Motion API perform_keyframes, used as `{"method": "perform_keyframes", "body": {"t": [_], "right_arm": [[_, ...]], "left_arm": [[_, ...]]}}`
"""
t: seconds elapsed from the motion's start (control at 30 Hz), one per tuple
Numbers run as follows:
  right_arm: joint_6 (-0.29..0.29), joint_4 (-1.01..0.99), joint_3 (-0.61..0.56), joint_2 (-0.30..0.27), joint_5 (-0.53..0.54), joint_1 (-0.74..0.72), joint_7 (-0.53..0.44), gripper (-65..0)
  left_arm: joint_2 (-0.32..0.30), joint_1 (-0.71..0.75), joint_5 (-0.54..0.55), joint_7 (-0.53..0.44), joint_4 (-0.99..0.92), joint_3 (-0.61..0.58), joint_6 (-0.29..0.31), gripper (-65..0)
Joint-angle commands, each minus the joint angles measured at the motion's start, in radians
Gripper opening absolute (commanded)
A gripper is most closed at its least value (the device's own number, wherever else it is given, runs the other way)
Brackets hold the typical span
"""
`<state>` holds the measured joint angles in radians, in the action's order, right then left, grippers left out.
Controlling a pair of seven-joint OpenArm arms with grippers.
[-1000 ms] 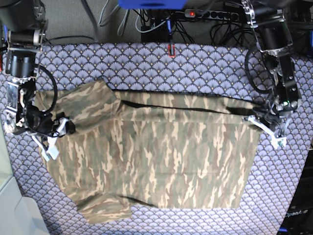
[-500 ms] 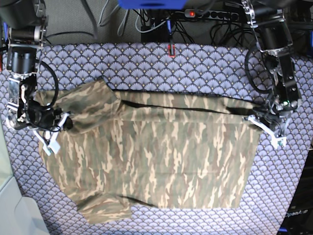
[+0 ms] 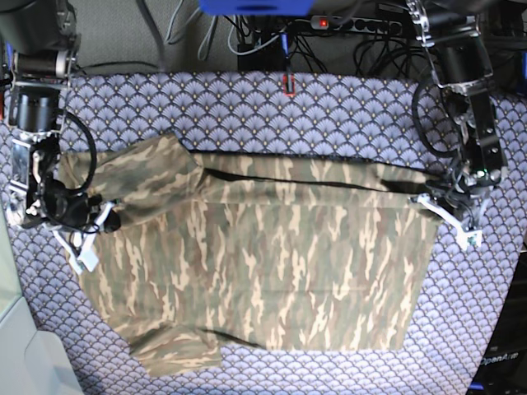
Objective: Fold the T-shirt properly
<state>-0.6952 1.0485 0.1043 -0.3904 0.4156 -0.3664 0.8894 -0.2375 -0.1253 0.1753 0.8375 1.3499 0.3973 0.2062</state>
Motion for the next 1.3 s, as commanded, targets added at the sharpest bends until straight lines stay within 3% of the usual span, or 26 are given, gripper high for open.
{"method": "perform_keyframes", "body": {"t": [0.0,0.1,0.27,0.43,0.73,0.9,1.1,1.17,1.27], "right_arm": [[-0.003,0.013,0.007,-0.018,0.010,-0.024,-0.014,-64.3],[-0.003,0.013,0.007,-0.015,0.010,-0.015,-0.014,-57.3],[-0.003,0.011,0.008,-0.014,0.012,0.000,-0.017,-38.5],[-0.003,0.011,0.008,-0.012,0.012,0.002,-0.017,-31.0],[-0.003,0.006,0.008,-0.012,0.012,0.002,-0.042,-30.6],[-0.003,-0.138,0.004,-0.014,0.012,-0.009,-0.100,-30.5],[-0.003,-0.147,0.004,-0.012,0.012,0.000,-0.111,-31.9],[-0.003,-0.147,0.004,-0.011,0.012,0.002,-0.111,-36.7],[-0.003,-0.147,0.004,-0.011,0.012,0.002,-0.109,-51.8]], "left_arm": [[-0.013,-0.018,0.000,-0.017,0.016,0.004,-0.001,-64.5],[-0.013,-0.018,0.000,-0.017,0.015,0.004,-0.001,-64.5],[-0.013,-0.018,0.000,-0.017,0.015,0.004,-0.001,-64.5],[-0.013,-0.006,0.000,-0.017,0.021,0.004,-0.001,-64.5],[-0.013,-0.004,0.000,-0.014,0.021,0.004,0.000,-64.5],[-0.013,-0.004,0.000,-0.008,0.021,0.004,0.000,-64.5],[-0.013,-0.004,0.000,-0.008,0.021,0.004,0.000,-64.5],[-0.013,-0.004,0.000,-0.008,0.021,0.004,-0.001,-64.5],[-0.013,-0.004,0.000,-0.008,0.021,0.004,-0.001,-64.5]]}}
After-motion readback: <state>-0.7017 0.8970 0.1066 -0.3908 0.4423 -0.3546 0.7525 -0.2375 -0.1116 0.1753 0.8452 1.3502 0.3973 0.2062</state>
